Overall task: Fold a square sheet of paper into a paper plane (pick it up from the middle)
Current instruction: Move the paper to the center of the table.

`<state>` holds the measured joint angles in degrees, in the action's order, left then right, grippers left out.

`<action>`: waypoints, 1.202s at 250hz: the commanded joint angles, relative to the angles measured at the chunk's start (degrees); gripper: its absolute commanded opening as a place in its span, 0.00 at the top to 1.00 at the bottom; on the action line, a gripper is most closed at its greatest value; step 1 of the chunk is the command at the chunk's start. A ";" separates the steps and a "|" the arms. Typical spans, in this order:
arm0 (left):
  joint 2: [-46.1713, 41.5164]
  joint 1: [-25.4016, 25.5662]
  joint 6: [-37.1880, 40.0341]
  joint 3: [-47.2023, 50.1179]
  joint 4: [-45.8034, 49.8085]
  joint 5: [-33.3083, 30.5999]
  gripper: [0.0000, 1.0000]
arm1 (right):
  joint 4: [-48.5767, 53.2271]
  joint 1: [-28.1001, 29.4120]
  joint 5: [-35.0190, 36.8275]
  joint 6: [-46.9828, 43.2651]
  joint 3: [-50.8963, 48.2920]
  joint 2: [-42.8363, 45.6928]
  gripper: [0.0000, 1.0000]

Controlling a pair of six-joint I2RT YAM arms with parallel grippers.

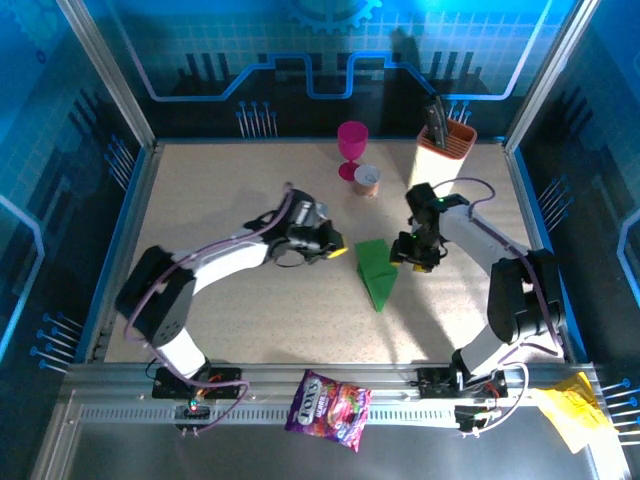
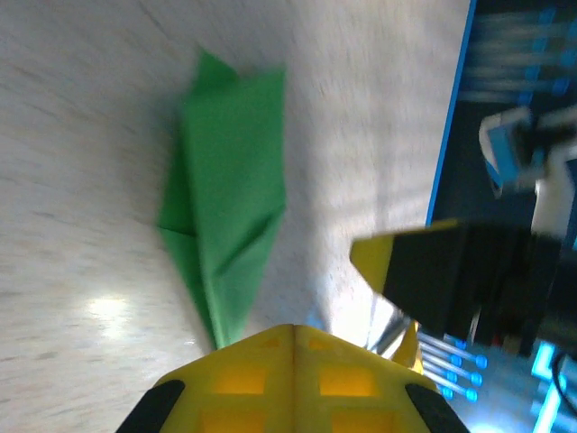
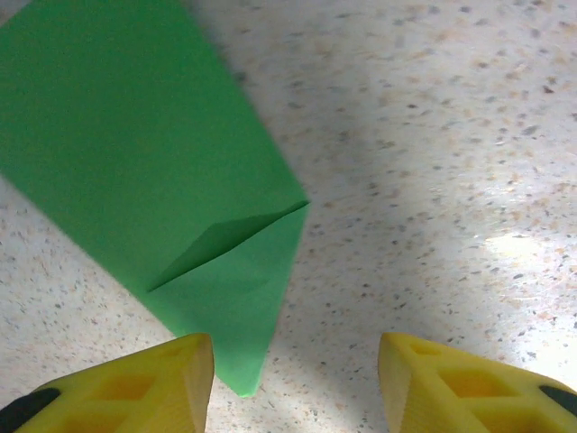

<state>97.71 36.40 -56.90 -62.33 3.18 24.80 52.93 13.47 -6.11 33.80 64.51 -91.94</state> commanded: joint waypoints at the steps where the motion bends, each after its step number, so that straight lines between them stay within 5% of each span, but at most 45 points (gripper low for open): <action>1: 5.72 5.16 -2.04 -5.88 -2.12 3.87 0.94 | -4.28 -4.64 -9.32 0.16 -0.58 0.50 0.49; 61: 14.85 9.42 -3.37 -14.65 -0.98 4.79 0.95 | -5.49 -12.79 -13.24 2.32 -1.14 -1.08 0.51; 183: 22.41 10.15 1.11 -11.49 2.52 1.92 0.98 | -8.16 -14.00 -19.51 -2.90 -8.72 0.49 0.51; 301: 18.51 -0.38 23.60 -6.20 17.62 5.16 1.00 | -14.27 -3.25 -21.83 1.62 -12.74 1.64 0.51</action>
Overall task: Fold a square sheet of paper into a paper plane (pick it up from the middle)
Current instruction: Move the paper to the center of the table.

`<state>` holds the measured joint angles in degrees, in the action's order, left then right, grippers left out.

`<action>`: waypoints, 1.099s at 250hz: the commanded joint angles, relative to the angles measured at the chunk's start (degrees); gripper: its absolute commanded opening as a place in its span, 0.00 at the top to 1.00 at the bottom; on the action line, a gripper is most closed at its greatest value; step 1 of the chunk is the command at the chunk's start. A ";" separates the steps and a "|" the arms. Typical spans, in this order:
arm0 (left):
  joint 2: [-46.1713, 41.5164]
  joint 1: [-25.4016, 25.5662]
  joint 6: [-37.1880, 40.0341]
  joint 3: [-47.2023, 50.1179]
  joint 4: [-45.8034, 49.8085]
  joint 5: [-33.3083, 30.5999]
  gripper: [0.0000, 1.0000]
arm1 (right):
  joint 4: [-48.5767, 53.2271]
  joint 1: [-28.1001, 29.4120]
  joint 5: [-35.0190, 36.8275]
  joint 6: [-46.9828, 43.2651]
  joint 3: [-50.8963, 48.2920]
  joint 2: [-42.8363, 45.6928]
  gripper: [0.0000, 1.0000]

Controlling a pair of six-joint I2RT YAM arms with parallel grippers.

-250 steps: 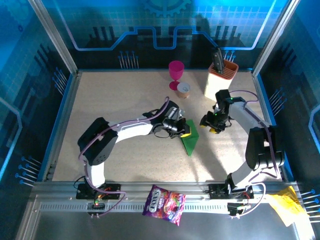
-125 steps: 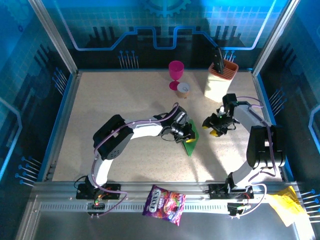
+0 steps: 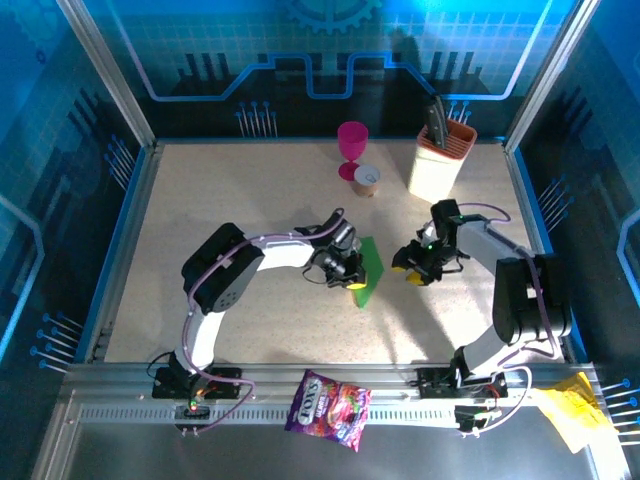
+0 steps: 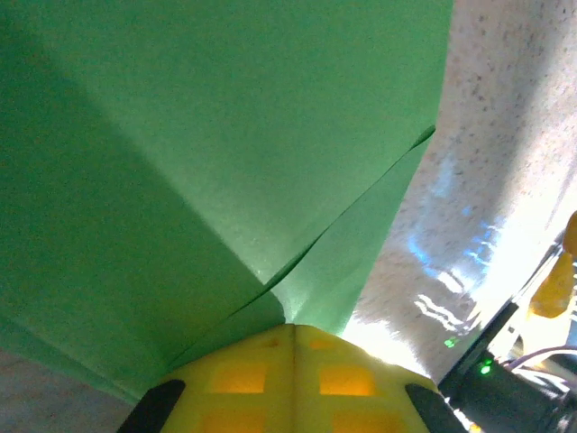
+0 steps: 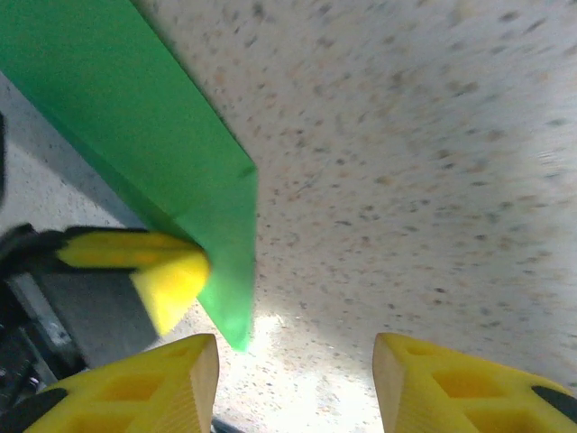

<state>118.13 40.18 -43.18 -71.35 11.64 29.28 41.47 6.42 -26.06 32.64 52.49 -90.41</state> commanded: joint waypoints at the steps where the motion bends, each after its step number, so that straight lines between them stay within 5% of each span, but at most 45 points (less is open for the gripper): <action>1: -1.96 -4.29 10.05 2.90 9.22 0.73 1.00 | -2.94 3.93 -1.83 2.91 -0.72 0.13 0.51; 70: -2.56 -7.76 19.62 3.24 13.62 6.96 1.00 | -12.10 10.92 -4.79 8.29 0.01 -3.90 0.53; 142: -6.00 -6.70 20.85 7.62 11.62 12.70 1.00 | -13.57 13.01 -2.33 10.55 2.11 -6.91 0.57; 226: -17.72 -8.81 -9.10 20.51 -19.53 9.02 0.98 | -12.65 13.24 2.90 14.29 -1.41 -0.62 0.55; 275: -17.01 -8.72 -13.32 22.41 -24.29 7.42 0.98 | -12.56 13.96 2.50 14.36 -1.73 -0.45 0.55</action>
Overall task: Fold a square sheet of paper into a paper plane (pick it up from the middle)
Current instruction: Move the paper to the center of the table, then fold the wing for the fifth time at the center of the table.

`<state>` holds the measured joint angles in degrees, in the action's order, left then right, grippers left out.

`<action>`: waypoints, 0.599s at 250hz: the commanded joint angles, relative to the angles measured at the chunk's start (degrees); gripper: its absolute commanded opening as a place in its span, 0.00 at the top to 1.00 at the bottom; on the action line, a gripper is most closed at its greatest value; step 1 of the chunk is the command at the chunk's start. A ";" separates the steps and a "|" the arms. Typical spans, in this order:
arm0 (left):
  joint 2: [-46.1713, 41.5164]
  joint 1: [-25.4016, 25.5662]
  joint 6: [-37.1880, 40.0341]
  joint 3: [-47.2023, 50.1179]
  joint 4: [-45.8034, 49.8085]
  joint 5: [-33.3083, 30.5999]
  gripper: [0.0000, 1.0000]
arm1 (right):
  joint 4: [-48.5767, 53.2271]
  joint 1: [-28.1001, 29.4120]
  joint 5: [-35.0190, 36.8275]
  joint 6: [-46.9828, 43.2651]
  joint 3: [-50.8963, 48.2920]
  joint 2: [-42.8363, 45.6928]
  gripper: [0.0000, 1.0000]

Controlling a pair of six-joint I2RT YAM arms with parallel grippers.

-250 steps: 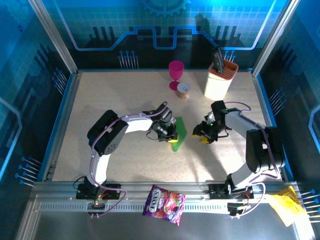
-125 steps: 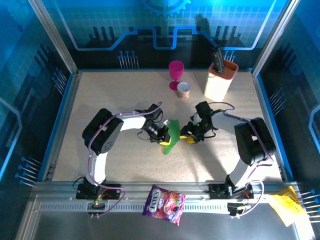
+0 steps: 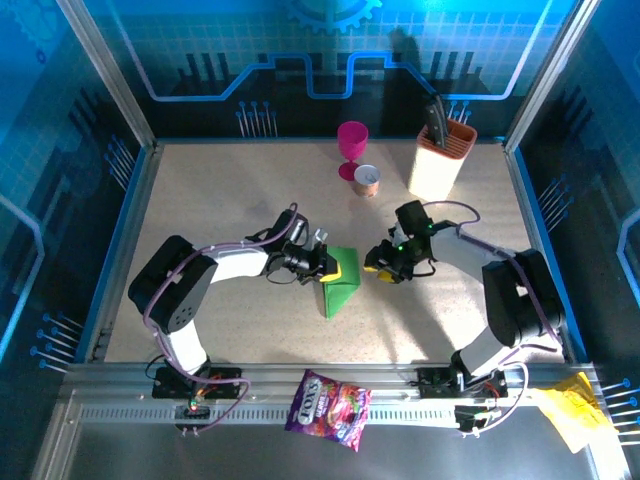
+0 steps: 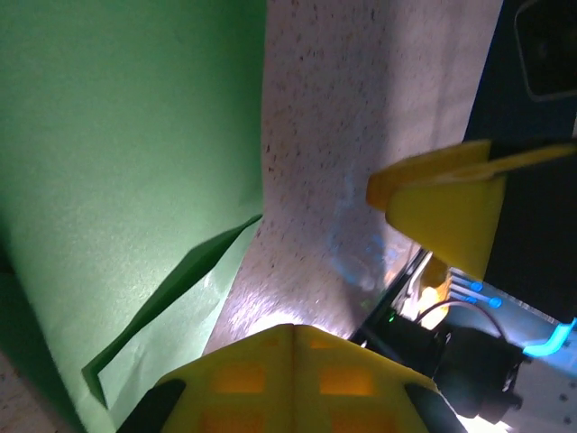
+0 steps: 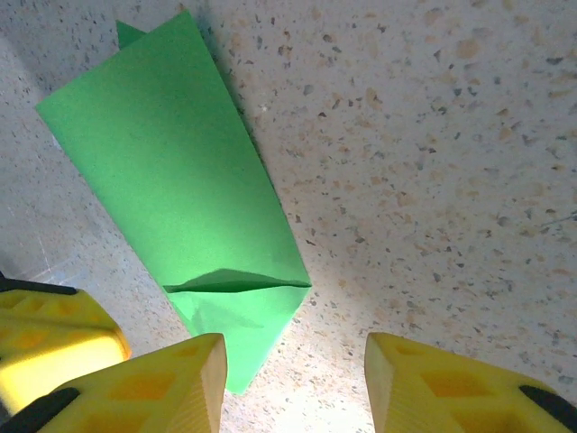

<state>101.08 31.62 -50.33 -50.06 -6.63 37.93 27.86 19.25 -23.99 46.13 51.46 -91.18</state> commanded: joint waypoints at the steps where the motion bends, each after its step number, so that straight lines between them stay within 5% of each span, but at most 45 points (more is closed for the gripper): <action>1: 0.06 -0.15 -6.13 1.12 -5.93 -1.21 0.98 | 1.10 1.14 0.43 0.84 -0.68 0.26 0.55; 150: 3.85 -1.52 2.57 1.47 2.82 -2.57 1.00 | -0.17 5.45 -0.74 0.81 0.96 -5.04 0.56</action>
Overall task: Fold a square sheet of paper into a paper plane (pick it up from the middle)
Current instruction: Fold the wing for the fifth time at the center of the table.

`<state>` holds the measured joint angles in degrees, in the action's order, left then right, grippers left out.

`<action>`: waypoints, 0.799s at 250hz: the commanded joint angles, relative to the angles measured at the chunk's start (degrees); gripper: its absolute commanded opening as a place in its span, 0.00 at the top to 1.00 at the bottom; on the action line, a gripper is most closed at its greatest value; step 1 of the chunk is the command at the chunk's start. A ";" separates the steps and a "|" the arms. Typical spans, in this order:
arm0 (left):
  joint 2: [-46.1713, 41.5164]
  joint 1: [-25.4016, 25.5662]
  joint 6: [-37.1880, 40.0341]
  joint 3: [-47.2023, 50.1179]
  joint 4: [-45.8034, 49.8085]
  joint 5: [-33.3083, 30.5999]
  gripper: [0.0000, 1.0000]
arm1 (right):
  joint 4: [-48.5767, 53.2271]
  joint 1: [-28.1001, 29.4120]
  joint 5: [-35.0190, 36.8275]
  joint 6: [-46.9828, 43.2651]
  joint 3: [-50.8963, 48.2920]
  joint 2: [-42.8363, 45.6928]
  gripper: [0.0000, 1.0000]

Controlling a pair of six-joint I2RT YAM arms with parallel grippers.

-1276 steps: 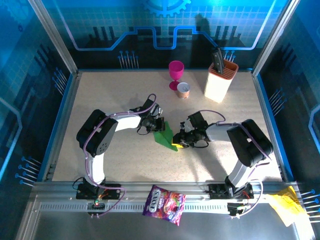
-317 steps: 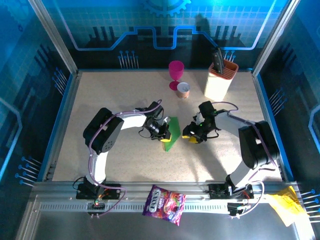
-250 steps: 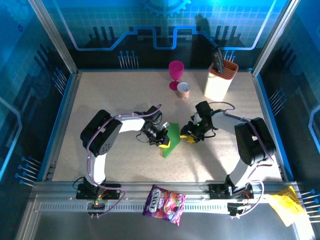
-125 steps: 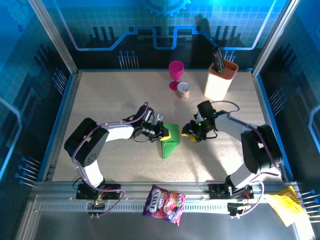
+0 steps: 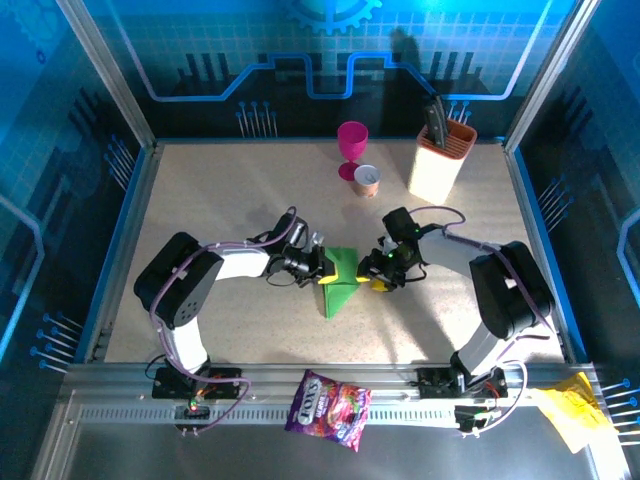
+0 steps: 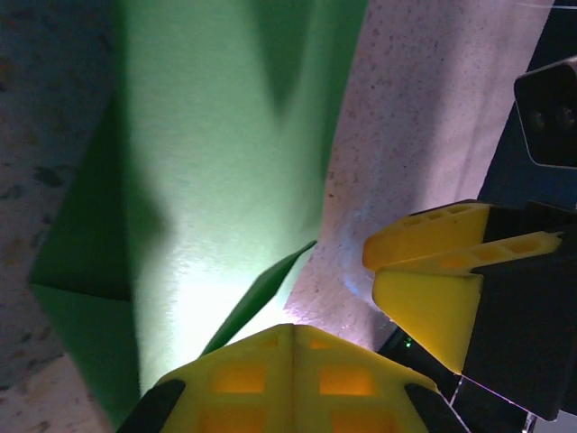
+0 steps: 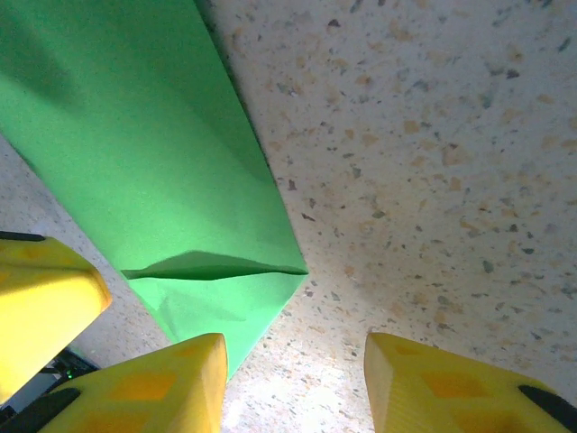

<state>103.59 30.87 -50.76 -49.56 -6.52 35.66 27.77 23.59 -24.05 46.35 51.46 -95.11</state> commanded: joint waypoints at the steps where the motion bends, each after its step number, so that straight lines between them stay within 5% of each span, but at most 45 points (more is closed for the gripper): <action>1: 1.39 -0.79 3.07 1.01 2.77 -0.31 1.00 | -0.08 1.14 -0.66 0.59 0.94 -1.12 0.56; 200: 8.15 -1.80 11.47 -1.15 8.21 1.52 1.00 | -5.91 4.71 -4.33 1.71 4.26 -7.01 0.62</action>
<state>108.71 29.23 -41.36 -50.59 -2.74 38.72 22.74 27.11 -26.65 47.16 54.37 -100.71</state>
